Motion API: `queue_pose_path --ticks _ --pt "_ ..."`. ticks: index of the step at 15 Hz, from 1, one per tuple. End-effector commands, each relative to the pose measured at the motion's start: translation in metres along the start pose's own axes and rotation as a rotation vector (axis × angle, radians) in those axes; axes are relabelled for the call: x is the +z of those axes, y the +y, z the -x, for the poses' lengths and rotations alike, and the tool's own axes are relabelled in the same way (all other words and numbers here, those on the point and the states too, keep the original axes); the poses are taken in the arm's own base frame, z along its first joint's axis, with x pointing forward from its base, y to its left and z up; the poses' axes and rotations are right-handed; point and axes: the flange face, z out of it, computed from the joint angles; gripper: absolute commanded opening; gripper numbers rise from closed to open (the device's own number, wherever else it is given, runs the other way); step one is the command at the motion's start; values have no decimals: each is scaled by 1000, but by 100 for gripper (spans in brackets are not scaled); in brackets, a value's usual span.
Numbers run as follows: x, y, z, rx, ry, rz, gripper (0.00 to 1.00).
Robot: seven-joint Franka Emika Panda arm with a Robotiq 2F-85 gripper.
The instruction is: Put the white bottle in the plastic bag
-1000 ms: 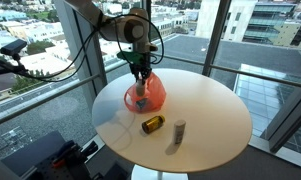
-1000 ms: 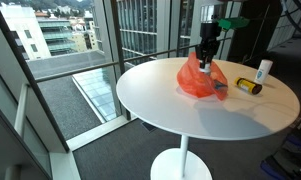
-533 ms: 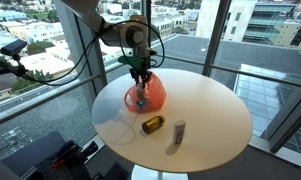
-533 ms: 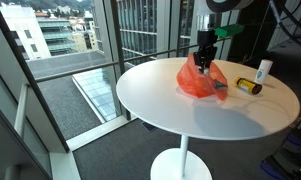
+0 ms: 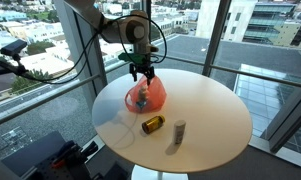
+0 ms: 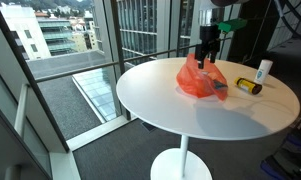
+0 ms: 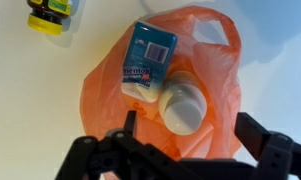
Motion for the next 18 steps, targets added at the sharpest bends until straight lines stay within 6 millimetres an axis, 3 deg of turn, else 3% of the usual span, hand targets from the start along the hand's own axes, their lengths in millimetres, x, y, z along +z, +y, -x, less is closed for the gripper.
queue_pose_path --ticks 1,10,18 --pt "-34 17 23 -38 -40 4 100" --pt "-78 73 81 -50 -211 -9 100" --pt "-135 130 142 9 -116 -22 100"
